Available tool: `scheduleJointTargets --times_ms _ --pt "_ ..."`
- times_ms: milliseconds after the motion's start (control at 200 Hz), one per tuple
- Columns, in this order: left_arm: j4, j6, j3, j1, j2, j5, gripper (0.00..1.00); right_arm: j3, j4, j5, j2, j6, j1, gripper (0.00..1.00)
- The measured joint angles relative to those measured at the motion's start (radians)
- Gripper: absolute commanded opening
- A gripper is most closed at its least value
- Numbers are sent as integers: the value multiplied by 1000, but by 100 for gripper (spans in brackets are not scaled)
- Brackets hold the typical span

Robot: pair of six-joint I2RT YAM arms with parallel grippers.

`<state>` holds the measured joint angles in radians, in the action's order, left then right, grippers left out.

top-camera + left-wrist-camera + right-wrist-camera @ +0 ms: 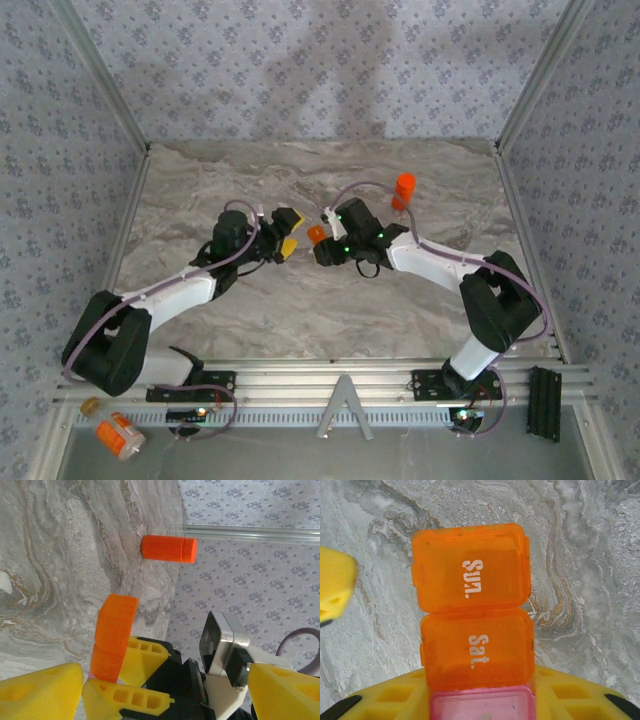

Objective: Sort the pills into containers

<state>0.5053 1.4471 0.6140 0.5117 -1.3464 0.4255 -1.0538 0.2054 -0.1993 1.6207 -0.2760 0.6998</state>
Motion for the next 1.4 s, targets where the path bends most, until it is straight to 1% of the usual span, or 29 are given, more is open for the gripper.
scheduleJointTargets --times_ms 265,465,904,1179,1399 --pt "60 23 37 37 -62 -6 80 10 -6 0 -8 -1 0 43" --pt "79 30 57 55 -78 -10 80 10 -19 -2 -8 -4 0 43" --pt "70 23 57 58 -82 -52 76 24 -31 -8 -8 -8 -9 43" --pt "67 16 57 58 -85 -56 76 25 -32 -9 -10 -20 -8 43" --pt "67 10 63 62 -116 -58 76 25 -41 -11 -11 -23 -8 42"
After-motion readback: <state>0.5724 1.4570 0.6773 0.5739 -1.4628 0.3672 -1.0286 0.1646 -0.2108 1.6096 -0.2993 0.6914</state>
